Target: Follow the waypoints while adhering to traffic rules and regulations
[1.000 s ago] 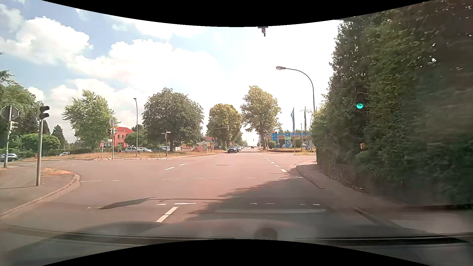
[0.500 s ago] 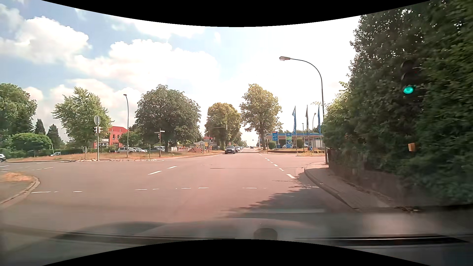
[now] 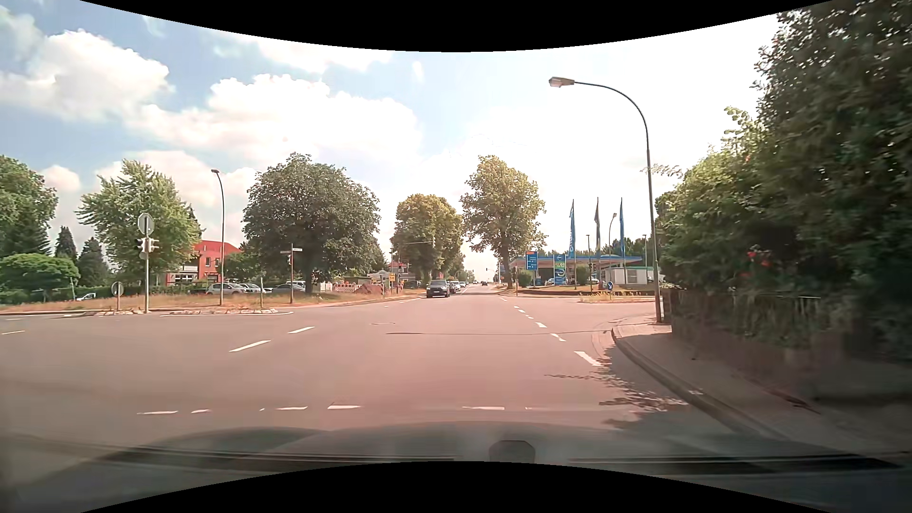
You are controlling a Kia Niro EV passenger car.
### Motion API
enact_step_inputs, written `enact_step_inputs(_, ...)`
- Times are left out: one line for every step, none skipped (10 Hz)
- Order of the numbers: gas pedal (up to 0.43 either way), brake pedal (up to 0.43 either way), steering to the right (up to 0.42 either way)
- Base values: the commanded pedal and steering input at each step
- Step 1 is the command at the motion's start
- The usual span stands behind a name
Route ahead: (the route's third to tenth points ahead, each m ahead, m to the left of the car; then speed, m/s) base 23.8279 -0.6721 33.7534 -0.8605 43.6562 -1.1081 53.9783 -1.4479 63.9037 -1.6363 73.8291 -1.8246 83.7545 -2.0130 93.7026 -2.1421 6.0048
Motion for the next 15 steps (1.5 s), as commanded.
enact_step_inputs(0.409,0.0,0.003)
enact_step_inputs(0.409,0.0,0.003)
enact_step_inputs(0.409,0.0,0.002)
enact_step_inputs(0.409,0.0,0.001)
enact_step_inputs(0.398,0.0,0.0)
enact_step_inputs(0.398,0.0,0.0)
enact_step_inputs(0.398,0.0,0.0)
enact_step_inputs(0.39,0.0,0.0)
enact_step_inputs(0.37,0.0,0.0)
enact_step_inputs(0.358,0.0,0.0)
enact_step_inputs(0.35,0.0,-0.001)
enact_step_inputs(0.35,0.0,-0.001)
enact_step_inputs(0.35,0.0,-0.001)
enact_step_inputs(0.35,0.0,-0.001)
enact_step_inputs(0.35,0.0,-0.002)
